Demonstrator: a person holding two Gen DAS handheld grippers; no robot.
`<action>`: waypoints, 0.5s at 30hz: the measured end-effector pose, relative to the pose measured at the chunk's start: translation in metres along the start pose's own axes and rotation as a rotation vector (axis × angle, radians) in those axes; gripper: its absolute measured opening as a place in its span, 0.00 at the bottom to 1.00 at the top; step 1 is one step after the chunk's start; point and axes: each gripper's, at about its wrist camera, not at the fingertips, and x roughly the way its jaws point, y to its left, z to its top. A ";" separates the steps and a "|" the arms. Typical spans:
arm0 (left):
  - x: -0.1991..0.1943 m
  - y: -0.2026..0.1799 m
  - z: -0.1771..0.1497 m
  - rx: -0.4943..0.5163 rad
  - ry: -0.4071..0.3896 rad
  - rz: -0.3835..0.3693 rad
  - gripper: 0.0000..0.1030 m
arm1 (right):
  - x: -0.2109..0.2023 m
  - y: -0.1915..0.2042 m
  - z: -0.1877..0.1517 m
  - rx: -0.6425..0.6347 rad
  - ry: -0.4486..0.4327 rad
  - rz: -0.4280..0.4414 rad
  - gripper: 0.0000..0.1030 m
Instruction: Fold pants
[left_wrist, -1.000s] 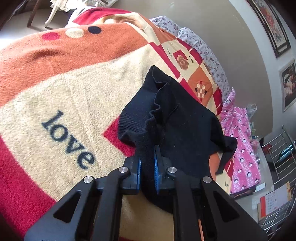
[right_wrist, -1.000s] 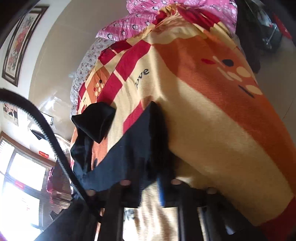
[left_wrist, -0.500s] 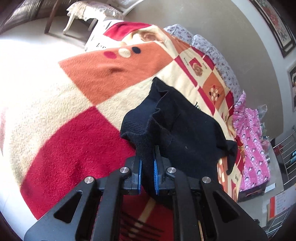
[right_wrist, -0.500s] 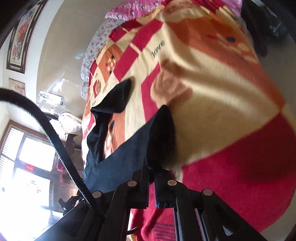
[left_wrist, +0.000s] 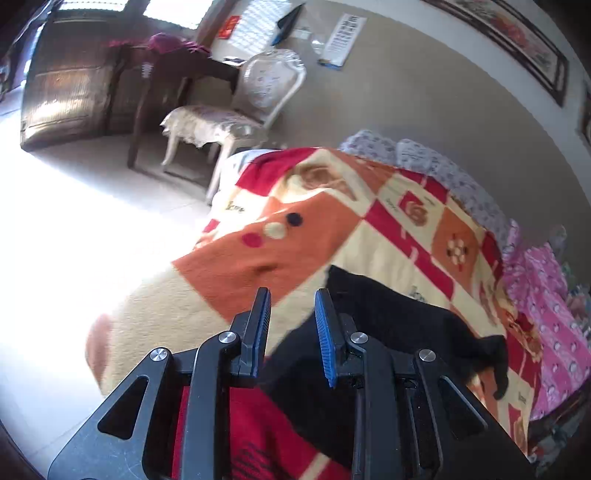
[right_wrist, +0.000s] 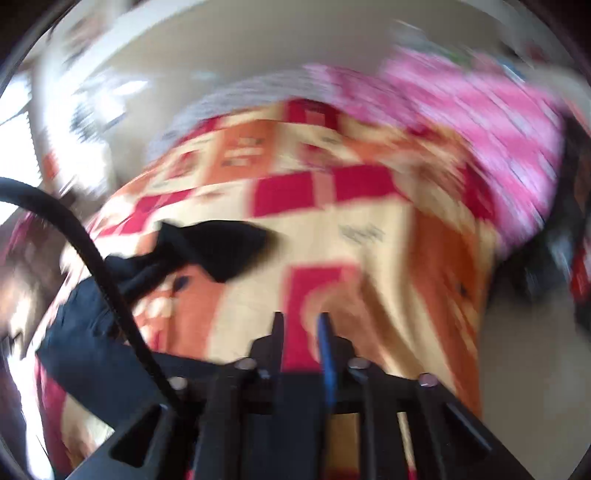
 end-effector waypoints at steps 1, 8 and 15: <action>0.001 -0.015 -0.005 0.033 0.021 -0.050 0.22 | 0.014 0.018 0.008 -0.097 -0.003 0.031 0.53; 0.034 -0.105 -0.075 0.233 0.219 -0.319 0.22 | 0.135 0.104 0.033 -0.534 0.140 0.072 0.53; 0.061 -0.096 -0.100 0.231 0.299 -0.272 0.22 | 0.187 0.113 0.023 -0.630 0.207 -0.171 0.05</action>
